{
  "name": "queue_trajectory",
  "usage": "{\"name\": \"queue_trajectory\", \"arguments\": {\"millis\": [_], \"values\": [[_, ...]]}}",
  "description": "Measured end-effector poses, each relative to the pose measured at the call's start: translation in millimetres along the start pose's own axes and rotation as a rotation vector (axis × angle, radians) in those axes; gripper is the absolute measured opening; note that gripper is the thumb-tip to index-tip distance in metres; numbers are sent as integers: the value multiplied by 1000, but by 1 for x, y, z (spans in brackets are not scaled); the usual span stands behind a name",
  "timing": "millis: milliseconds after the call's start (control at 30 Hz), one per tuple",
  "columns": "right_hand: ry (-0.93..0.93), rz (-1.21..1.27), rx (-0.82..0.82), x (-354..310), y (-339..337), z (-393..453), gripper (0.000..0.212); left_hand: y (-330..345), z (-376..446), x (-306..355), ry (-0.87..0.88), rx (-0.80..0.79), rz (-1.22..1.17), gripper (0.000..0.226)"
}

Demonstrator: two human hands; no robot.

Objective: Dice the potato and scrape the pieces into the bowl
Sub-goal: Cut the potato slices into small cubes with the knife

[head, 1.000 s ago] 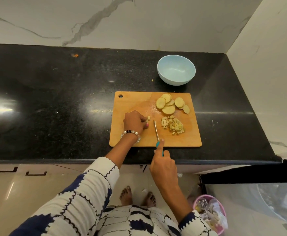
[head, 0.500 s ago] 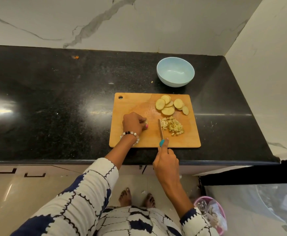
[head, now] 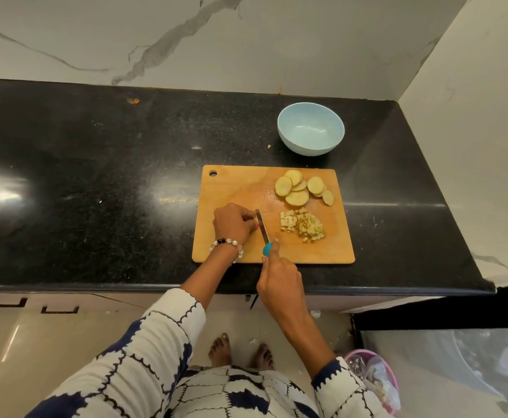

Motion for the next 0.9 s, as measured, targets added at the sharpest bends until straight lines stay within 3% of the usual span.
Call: {"name": "queue_trajectory", "arguments": {"millis": [367,600,767,900], "values": [[5,-112,-132,-12,10,7,65,1,5,1,-7,-2,9,20],[-124,-254,41,-1,1,-38,68,4,7,0,-18,-16,56,22],[-70,-224,37,-6,-7,-23,61,6,10,2,-11,-16,92,19],[18,-60,-18,3,-6,-26,56,3,9,-2,2,-36,41,24]]}}
Point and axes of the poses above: each hand's wrist, its own z-axis towards the middle knuckle, its own y-axis out of the palm, x = y × z, the point moved 6 cm from there along z, towards the middle knuckle, and after that the axes turned 5 degrees about x, right-handed, at the moved point
